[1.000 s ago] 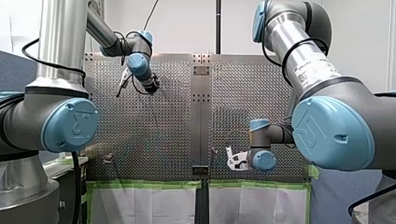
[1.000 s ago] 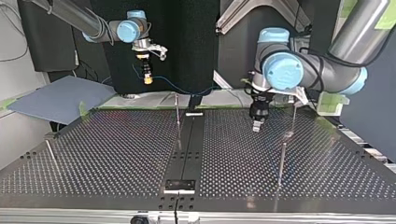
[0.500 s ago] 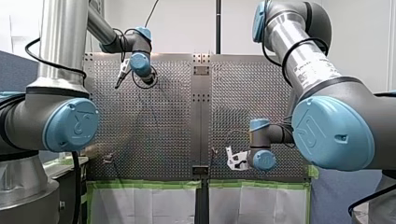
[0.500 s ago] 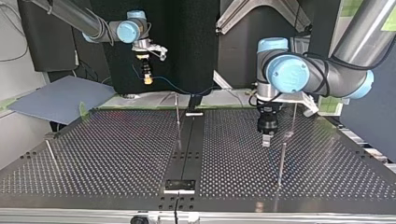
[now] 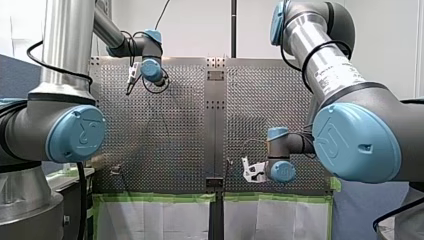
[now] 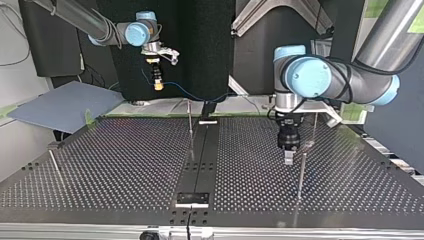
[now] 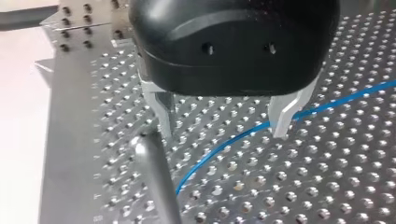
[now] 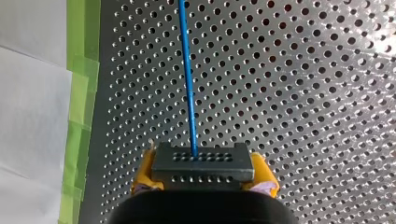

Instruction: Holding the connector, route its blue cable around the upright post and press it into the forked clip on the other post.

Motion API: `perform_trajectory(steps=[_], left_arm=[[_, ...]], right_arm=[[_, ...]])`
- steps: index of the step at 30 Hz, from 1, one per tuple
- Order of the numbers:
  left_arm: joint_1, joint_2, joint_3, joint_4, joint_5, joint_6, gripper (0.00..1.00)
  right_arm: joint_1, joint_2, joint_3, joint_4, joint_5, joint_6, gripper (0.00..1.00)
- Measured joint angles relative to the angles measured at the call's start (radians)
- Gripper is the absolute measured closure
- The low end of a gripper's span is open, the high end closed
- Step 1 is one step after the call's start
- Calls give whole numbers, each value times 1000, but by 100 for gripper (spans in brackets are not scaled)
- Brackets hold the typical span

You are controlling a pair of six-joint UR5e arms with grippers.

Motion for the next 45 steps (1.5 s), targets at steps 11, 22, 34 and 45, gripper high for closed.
perform_trajectory(steps=[11, 22, 34, 45], left_arm=[[-25, -61, -2, 95, -31, 56, 0], [-31, -111, -2, 182, -113, 142, 0], [-40, -87, -2, 275, -206, 235, 0], [-47, -106, -3, 361, -186, 270, 0]], right_arm=[[0, 0, -1, 0, 0, -1, 100], [0, 0, -1, -2, 0, 0, 100], [-1, 0, 0, -4, 0, 1, 100], [-1, 0, -1, -6, 0, 2, 100]])
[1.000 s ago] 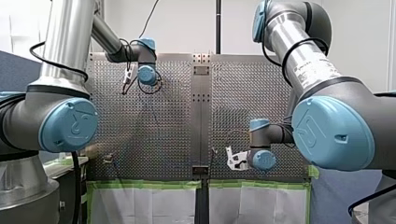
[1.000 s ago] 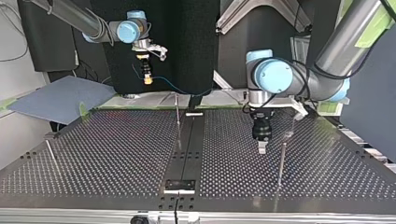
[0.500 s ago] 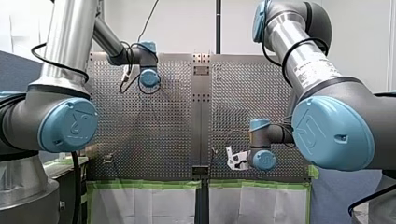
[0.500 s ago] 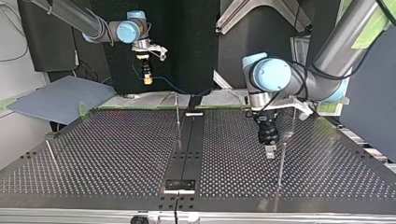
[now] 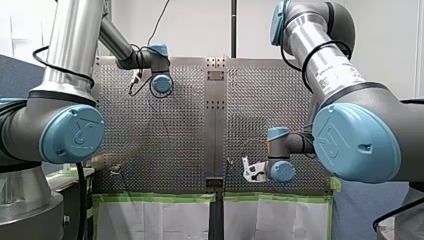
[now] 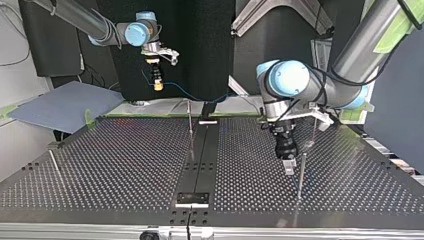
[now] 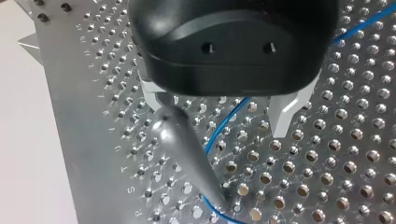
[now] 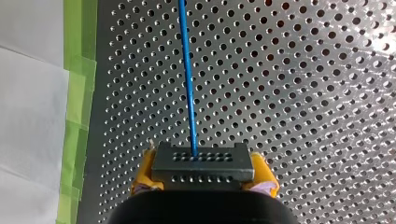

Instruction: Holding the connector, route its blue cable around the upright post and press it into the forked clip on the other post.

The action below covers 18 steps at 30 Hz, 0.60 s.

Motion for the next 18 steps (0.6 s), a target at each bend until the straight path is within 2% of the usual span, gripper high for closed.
perform_trajectory(steps=[8, 12, 18], left_arm=[[-4, -30, 0, 22, -4, 11, 0], [-3, -61, 0, 24, -24, 21, 0], [2, -108, 0, 25, -31, 24, 0]], right_arm=[[-2, 0, 0, 0, 0, 0, 100], [-3, 0, 0, -1, -1, 0, 100], [-4, 0, 0, -2, -2, 0, 100]])
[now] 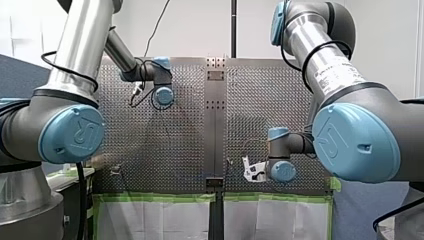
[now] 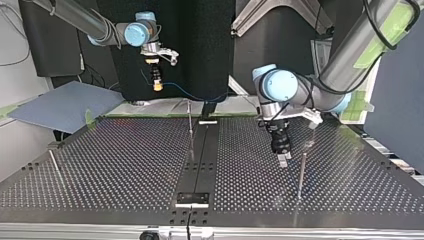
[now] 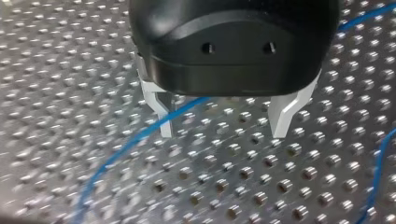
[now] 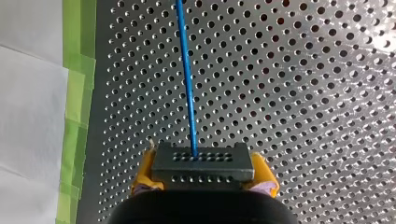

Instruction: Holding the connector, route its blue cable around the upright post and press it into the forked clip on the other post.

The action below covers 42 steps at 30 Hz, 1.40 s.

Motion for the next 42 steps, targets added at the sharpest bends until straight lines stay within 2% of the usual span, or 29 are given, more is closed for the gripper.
perform_trajectory(steps=[4, 10, 21, 33, 42], left_arm=[[-3, -30, -3, -5, -1, 0, 0], [-7, -40, -21, -10, 1, 6, 0], [-9, -50, -97, 32, 19, 12, 0], [5, -140, -103, 44, 22, 26, 0], [16, -151, -97, 45, 47, 24, 0]], right_arm=[[0, 0, 0, 0, 0, 0, 100], [0, 0, 0, 1, 0, 0, 100], [-2, 0, 0, 5, 0, -1, 100], [0, 0, 0, 9, 0, -2, 100], [3, 0, 0, 6, 0, -2, 100]])
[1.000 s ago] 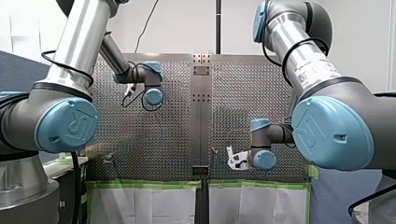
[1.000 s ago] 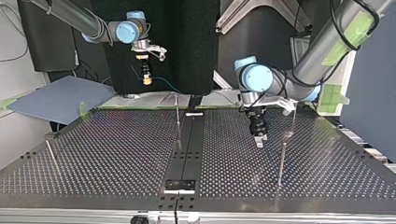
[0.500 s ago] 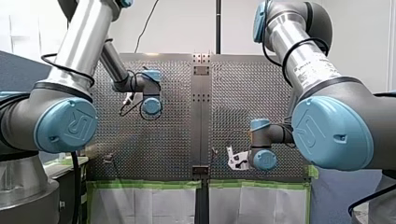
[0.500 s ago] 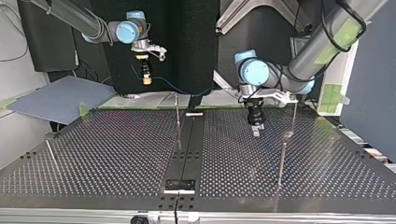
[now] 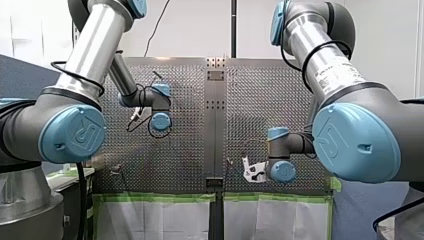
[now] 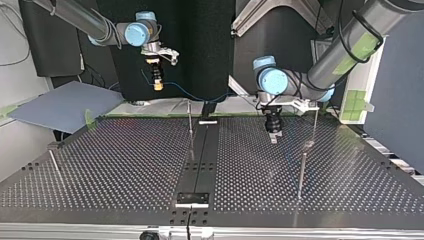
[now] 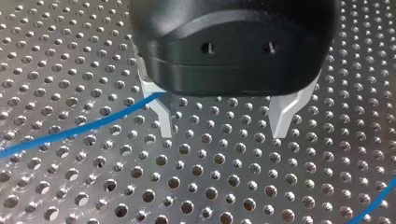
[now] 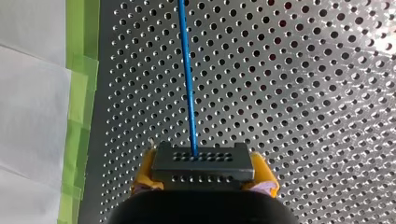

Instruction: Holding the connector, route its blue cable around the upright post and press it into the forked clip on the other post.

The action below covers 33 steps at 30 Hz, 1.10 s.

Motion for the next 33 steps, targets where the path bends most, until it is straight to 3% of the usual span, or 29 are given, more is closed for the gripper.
perform_trajectory(steps=[8, 22, 33], left_arm=[[-7, -31, 23, -22, 9, -1, 0], [-29, -114, 85, -125, 19, -23, 0], [-44, -181, 134, -207, -12, -27, 0]], right_arm=[[3, 0, 0, 0, 0, 0, 100], [5, 0, 0, 3, 0, 1, 100], [5, 0, 0, 3, 0, 2, 100]])
